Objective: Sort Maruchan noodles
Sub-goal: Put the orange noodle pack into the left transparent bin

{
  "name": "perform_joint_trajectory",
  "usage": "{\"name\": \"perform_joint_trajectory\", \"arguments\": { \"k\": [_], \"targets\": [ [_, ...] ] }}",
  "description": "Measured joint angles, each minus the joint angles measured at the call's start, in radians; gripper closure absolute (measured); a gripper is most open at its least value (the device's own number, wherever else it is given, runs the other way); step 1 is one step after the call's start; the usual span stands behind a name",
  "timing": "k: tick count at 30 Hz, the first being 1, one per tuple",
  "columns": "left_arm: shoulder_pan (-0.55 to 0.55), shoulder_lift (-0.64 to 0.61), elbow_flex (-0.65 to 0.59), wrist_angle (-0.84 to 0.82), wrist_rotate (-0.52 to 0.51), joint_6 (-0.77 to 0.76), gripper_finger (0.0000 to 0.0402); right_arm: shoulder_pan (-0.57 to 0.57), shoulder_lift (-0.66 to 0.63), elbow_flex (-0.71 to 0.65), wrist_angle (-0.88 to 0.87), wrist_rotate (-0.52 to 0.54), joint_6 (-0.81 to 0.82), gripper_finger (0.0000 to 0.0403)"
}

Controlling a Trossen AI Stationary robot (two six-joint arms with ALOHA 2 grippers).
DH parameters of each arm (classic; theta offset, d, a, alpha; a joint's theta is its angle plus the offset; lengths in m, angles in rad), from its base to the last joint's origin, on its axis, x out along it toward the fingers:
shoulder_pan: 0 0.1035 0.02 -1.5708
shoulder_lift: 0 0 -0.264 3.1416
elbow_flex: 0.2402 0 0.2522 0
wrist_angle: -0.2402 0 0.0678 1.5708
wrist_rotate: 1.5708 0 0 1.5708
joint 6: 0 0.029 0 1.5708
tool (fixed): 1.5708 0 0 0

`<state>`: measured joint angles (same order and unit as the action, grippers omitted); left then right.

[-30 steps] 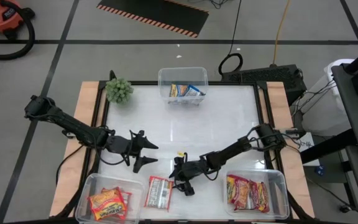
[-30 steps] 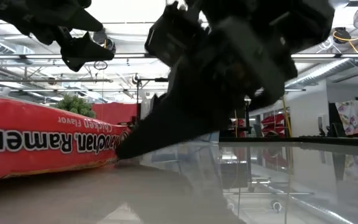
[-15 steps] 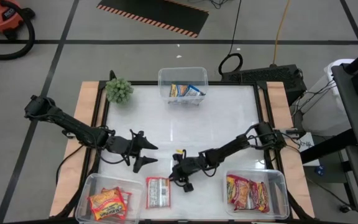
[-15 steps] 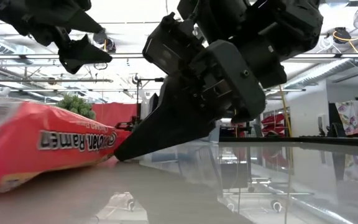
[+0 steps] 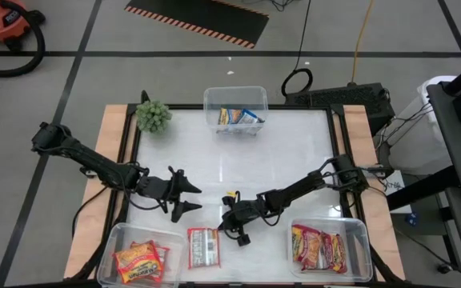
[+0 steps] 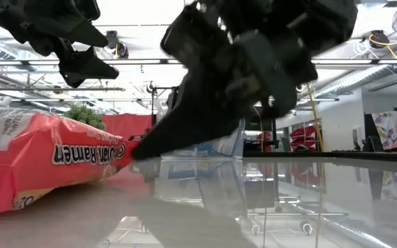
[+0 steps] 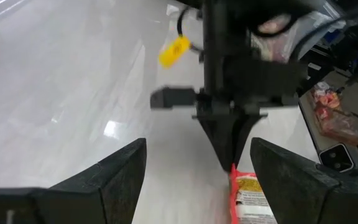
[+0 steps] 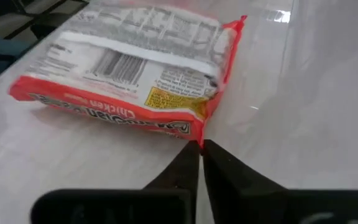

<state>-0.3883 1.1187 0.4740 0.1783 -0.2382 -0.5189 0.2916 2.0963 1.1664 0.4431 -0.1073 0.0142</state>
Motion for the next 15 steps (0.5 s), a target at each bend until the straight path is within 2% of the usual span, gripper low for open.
{"name": "perform_joint_trajectory", "arguments": {
  "k": [4,11,15],
  "targets": [
    [-0.014,0.000,0.000,-0.003,0.000,0.000,0.0110,-0.010,-0.048,0.001,-0.066,0.001,-0.002,0.0351],
    [-0.025,0.000,0.000,-0.002,-0.028,-0.022,0.0110,-0.011,-0.037,0.001,-0.067,-0.001,0.000,0.0268],
    [-0.025,0.000,0.000,-0.001,-0.033,-0.033,0.0110,-0.011,-0.037,0.000,-0.056,0.000,-0.002,0.0238]
  ]
}}
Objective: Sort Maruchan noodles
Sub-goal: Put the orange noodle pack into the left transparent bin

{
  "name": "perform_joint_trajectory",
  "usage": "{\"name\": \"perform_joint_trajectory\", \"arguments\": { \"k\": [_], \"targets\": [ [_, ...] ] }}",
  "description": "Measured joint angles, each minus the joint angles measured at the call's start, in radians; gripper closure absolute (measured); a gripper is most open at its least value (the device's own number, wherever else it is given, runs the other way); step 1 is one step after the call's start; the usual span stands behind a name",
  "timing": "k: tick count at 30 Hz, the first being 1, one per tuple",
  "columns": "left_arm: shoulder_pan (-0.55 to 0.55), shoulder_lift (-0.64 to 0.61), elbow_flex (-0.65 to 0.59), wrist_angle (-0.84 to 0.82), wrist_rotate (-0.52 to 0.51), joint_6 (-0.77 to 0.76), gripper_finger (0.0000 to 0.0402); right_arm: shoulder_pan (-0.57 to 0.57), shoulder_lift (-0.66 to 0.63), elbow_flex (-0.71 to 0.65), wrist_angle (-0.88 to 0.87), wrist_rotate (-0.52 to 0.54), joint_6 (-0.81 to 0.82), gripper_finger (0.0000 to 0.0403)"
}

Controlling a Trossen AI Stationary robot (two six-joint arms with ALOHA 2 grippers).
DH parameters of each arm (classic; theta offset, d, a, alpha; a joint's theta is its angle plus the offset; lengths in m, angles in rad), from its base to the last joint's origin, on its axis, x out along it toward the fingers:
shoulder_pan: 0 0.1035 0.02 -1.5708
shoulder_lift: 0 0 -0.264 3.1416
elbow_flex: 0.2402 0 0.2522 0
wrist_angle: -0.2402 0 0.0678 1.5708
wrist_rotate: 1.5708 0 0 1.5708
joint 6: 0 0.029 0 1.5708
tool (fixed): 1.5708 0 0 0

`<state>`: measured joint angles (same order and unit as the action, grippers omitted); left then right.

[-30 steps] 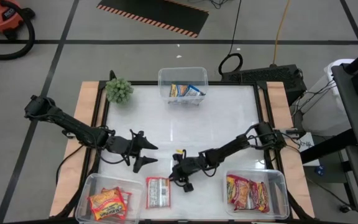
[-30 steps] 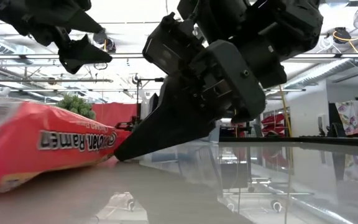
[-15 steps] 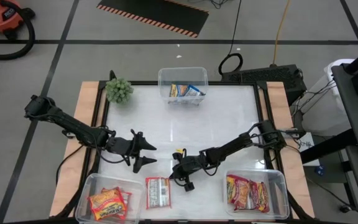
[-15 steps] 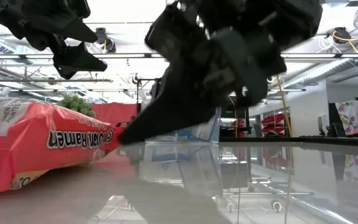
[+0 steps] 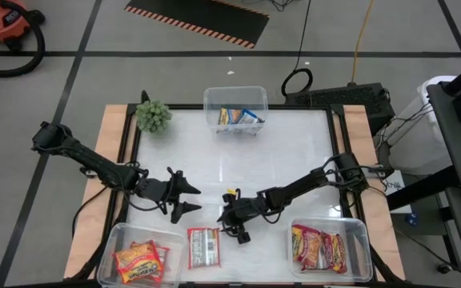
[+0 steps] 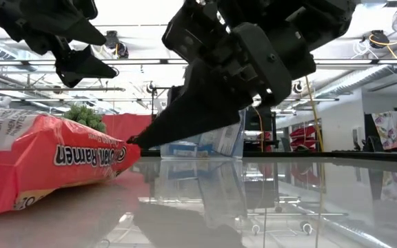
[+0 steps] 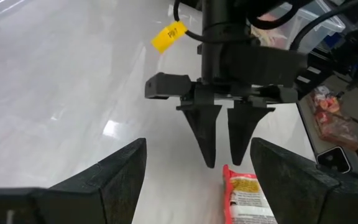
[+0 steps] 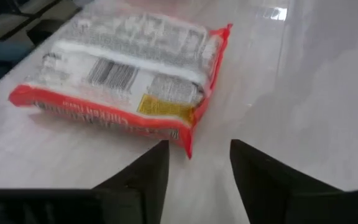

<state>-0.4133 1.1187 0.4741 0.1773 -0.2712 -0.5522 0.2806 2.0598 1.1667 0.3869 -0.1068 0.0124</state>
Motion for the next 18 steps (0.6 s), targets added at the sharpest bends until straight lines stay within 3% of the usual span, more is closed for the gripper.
{"name": "perform_joint_trajectory", "arguments": {
  "k": [4,11,18],
  "targets": [
    [0.000,0.000,0.000,0.008,0.000,0.000,0.0110,-0.001,0.005,0.000,0.016,0.001,-0.005,0.0235],
    [0.000,0.000,0.000,0.008,0.000,-0.002,0.0110,-0.013,0.091,0.000,0.162,-0.075,0.005,0.0269],
    [-0.009,0.000,0.000,0.006,0.000,-0.003,0.0110,-0.031,0.104,0.000,0.190,-0.078,0.006,0.0337]
  ]
}}
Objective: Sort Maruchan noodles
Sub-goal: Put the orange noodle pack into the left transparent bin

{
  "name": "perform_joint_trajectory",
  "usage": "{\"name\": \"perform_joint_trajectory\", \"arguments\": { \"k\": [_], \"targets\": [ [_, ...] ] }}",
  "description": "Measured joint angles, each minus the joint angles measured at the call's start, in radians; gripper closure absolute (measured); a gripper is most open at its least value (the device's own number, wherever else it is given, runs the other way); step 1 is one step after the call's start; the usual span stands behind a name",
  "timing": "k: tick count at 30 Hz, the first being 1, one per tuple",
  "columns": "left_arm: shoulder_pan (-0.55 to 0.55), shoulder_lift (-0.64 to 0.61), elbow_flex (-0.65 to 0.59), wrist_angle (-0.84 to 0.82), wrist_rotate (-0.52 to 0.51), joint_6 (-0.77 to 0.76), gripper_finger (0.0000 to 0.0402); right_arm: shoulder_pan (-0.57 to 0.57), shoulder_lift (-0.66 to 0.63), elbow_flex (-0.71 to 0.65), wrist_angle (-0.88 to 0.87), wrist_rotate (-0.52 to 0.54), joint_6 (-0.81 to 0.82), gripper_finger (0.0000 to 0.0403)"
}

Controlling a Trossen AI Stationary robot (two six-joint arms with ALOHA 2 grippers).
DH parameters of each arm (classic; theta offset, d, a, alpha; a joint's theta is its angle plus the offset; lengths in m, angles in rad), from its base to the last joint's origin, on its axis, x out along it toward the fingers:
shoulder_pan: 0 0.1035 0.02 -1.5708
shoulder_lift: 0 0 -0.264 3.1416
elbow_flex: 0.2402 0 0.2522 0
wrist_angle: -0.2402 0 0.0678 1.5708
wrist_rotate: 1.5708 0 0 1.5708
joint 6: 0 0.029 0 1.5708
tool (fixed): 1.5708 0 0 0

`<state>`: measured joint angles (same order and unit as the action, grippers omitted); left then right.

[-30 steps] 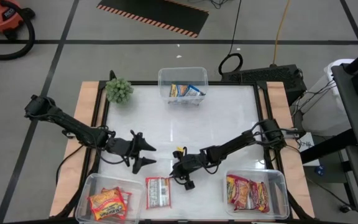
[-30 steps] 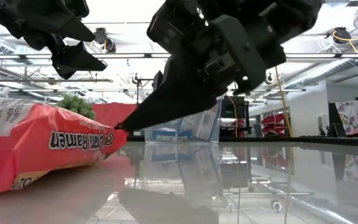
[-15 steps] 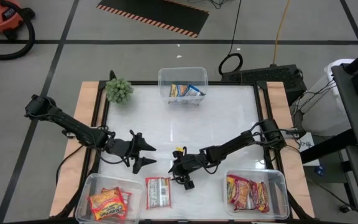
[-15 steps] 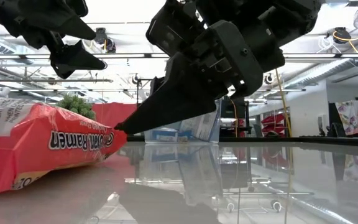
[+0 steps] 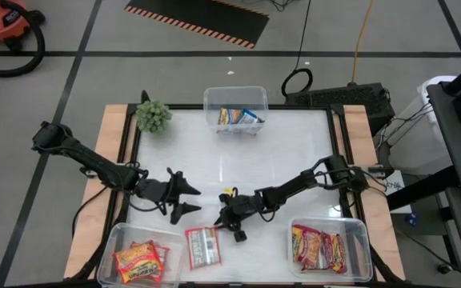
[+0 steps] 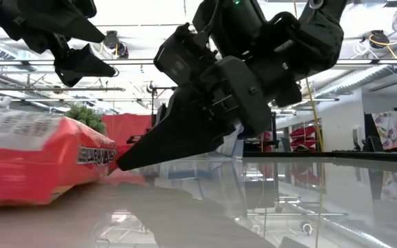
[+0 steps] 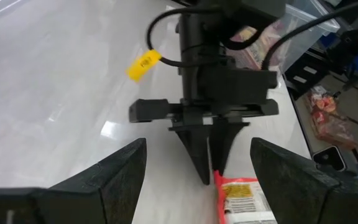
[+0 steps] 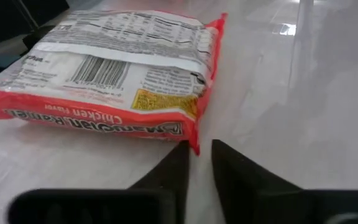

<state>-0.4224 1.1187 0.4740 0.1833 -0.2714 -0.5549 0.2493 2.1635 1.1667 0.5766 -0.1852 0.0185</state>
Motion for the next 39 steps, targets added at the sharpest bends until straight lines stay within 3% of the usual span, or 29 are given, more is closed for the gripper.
{"name": "perform_joint_trajectory", "arguments": {
  "k": [5,12,27,32,39],
  "targets": [
    [-0.012,0.000,0.000,0.000,0.000,0.007,0.0110,-0.008,0.000,0.000,0.003,0.000,0.002,0.0397],
    [-0.025,0.000,0.000,-0.010,0.000,0.003,0.0110,-0.015,-0.050,0.000,-0.022,0.021,-0.004,0.0401],
    [-0.032,0.000,0.000,-0.007,-0.002,-0.029,0.0110,-0.041,-0.339,0.000,-0.328,0.285,-0.187,0.0403],
    [-0.032,0.000,0.000,0.001,-0.049,-0.025,0.0110,-0.056,-0.406,0.000,-0.351,0.327,-0.227,0.0403],
    [-0.032,0.000,0.000,0.009,-0.212,0.045,0.0110,-0.060,-0.444,0.000,-0.408,0.422,-0.252,0.0403]
  ]
}}
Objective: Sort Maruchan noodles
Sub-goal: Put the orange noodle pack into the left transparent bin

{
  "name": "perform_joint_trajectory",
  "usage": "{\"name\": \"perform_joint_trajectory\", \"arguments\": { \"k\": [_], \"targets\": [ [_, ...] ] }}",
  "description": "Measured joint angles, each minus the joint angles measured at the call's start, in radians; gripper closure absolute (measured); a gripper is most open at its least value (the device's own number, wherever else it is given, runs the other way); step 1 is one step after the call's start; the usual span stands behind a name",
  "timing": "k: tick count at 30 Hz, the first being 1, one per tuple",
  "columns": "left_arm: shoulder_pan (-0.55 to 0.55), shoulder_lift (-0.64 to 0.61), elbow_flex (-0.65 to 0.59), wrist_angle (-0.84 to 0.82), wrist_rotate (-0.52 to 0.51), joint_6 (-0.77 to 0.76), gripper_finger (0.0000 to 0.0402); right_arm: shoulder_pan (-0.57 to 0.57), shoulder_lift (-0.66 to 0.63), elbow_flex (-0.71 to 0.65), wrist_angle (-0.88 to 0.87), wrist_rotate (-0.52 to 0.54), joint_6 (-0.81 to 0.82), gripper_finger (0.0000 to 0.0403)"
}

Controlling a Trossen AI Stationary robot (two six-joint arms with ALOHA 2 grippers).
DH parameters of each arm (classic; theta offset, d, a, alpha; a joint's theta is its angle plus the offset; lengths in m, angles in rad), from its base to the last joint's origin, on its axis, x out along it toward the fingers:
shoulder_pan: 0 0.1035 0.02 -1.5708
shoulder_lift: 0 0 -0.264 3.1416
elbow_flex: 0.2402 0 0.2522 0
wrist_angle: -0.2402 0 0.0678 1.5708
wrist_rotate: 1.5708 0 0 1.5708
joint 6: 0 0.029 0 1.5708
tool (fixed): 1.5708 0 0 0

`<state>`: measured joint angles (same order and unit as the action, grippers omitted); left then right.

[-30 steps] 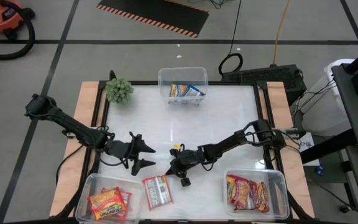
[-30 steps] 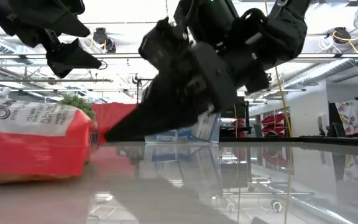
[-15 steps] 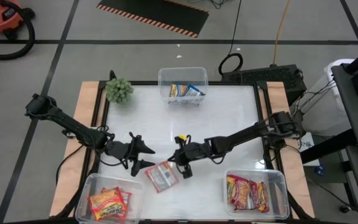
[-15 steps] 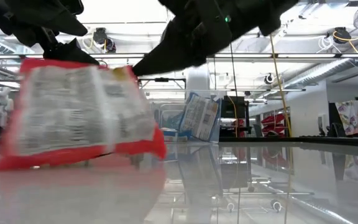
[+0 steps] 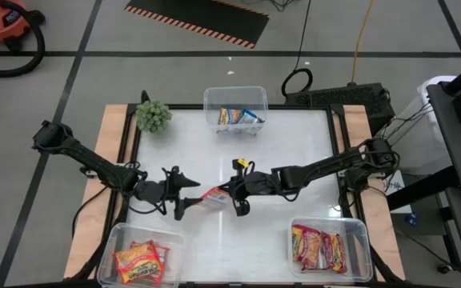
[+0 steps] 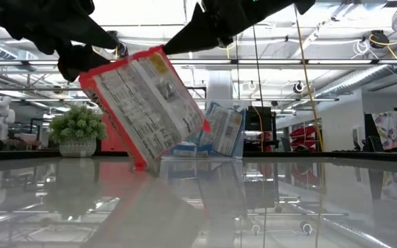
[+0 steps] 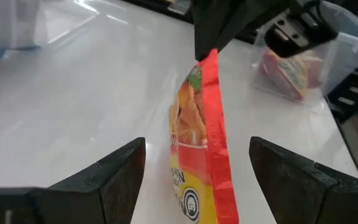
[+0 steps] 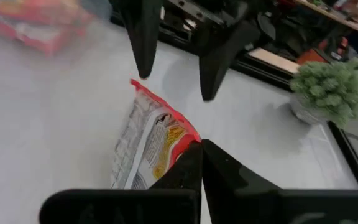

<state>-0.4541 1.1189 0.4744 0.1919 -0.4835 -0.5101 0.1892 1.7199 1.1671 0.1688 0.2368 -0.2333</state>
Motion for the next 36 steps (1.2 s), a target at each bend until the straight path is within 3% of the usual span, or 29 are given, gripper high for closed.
{"name": "perform_joint_trajectory", "arguments": {
  "k": [10,25,36],
  "targets": [
    [0.000,0.004,0.000,0.023,-0.126,0.018,0.0110,0.000,0.000,0.000,-0.016,0.056,-0.015,0.0403],
    [0.003,0.177,0.000,0.175,-0.127,0.057,0.0110,0.000,0.000,0.000,0.006,0.054,-0.015,0.0403],
    [0.035,0.254,0.000,0.181,-0.106,0.036,0.0110,0.000,0.000,0.000,0.021,0.051,-0.015,0.0403]
  ]
}}
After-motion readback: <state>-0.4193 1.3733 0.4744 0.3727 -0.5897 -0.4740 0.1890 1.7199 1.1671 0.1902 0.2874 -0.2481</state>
